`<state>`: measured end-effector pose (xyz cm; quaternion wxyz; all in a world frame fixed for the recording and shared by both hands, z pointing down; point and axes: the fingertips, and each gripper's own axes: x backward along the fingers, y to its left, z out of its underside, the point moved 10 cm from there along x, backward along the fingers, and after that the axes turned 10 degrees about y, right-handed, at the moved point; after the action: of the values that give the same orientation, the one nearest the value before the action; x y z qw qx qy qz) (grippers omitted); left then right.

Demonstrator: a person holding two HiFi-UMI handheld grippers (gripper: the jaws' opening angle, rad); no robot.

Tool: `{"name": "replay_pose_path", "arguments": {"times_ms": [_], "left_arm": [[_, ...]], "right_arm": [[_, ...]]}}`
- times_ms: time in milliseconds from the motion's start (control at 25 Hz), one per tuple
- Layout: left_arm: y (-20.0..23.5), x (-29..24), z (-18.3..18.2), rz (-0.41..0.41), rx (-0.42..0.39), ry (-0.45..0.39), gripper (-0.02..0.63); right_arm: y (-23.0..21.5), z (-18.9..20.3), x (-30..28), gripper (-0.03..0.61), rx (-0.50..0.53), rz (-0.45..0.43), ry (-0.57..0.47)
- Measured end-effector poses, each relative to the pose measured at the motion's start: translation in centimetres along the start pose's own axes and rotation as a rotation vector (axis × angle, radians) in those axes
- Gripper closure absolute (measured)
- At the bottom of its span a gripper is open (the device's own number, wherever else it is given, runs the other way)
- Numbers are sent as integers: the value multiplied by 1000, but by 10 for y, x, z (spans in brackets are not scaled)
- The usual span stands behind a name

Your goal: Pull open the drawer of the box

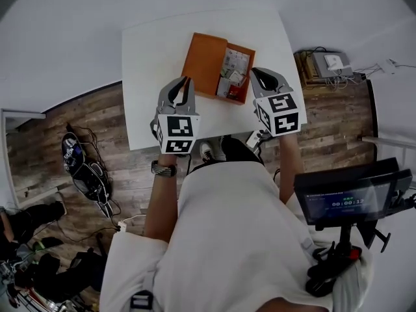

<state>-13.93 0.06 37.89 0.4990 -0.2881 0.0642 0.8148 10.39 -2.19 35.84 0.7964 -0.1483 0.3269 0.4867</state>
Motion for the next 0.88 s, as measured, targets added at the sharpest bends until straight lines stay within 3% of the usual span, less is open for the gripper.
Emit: {"name": "replay_pose_path", "arguments": {"times_ms": [400, 560, 880], "left_arm": [[7, 37, -41, -52, -24, -136, 607], [-3, 35, -71, -55, -15, -171, 607], [1, 55, -90, -75, -9, -228, 607]], "right_arm": [[1, -30, 46, 575, -39, 12, -143], [-22, -43, 59, 575, -32, 4, -196], [-18, -66, 81, 575, -25, -4, -279]]}}
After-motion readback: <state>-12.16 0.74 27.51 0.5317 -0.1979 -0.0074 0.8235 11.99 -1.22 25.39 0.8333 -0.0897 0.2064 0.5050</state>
